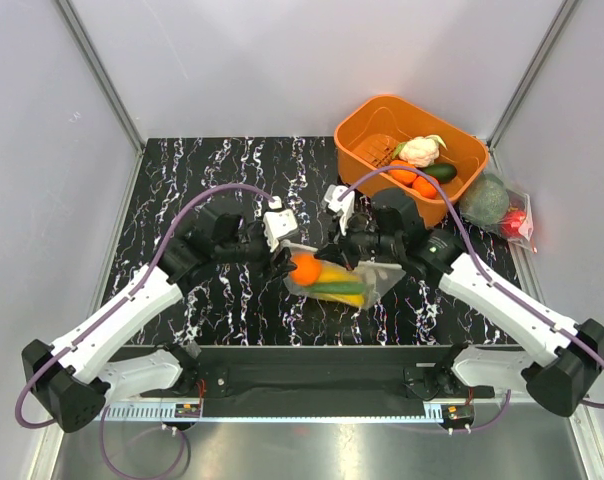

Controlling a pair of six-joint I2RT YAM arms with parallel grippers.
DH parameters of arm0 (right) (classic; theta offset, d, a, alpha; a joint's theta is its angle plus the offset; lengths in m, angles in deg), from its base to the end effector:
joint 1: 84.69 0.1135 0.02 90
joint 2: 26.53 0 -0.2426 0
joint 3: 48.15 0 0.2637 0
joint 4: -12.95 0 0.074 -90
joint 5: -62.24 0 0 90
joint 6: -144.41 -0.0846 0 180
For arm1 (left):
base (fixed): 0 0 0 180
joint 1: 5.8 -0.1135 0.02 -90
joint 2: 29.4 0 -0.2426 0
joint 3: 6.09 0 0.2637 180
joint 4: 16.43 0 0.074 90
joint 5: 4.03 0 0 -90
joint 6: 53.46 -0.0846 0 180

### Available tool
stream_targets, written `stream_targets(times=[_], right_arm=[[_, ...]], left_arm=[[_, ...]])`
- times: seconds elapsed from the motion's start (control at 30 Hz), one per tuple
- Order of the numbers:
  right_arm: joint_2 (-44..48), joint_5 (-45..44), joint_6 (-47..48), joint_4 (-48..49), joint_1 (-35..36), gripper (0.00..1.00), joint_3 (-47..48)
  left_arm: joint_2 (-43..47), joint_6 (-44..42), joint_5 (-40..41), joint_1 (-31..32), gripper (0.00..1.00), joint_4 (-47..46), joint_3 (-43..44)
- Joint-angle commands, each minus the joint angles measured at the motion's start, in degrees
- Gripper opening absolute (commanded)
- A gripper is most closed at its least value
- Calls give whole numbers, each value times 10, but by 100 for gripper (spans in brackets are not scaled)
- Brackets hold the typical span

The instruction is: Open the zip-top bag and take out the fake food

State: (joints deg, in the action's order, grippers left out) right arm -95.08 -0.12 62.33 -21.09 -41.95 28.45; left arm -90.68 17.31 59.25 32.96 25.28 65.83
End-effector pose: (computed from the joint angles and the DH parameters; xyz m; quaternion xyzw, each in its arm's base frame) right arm 0.2130 0.2503 0.3110 -0.4667 0.6901 0.3473 0.4305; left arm 0.2029 -0.2117 0.2978 0.5100 0.6858 -0.2794 0.4375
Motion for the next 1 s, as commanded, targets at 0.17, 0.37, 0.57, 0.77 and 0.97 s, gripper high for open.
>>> stream_targets(times=[0.17, 0.37, 0.57, 0.77, 0.97], right_arm=[[57, -18, -13, 49, -1, 0, -25], [82, -34, -25, 60, -1, 0, -47], [120, -51, -40, 66, -2, 0, -71], [141, -60, -48, 60, -3, 0, -89], [117, -47, -37, 30, -2, 35, -50]], left_arm=[[-16, 21, -67, -2, 64, -51, -1], [-26, 37, -118, -3, 43, -65, -3], [-52, 62, -190, -3, 31, -85, -4], [-69, 80, -239, -2, 0, -98, -1], [-62, 78, -236, -2, 0, -101, -4]])
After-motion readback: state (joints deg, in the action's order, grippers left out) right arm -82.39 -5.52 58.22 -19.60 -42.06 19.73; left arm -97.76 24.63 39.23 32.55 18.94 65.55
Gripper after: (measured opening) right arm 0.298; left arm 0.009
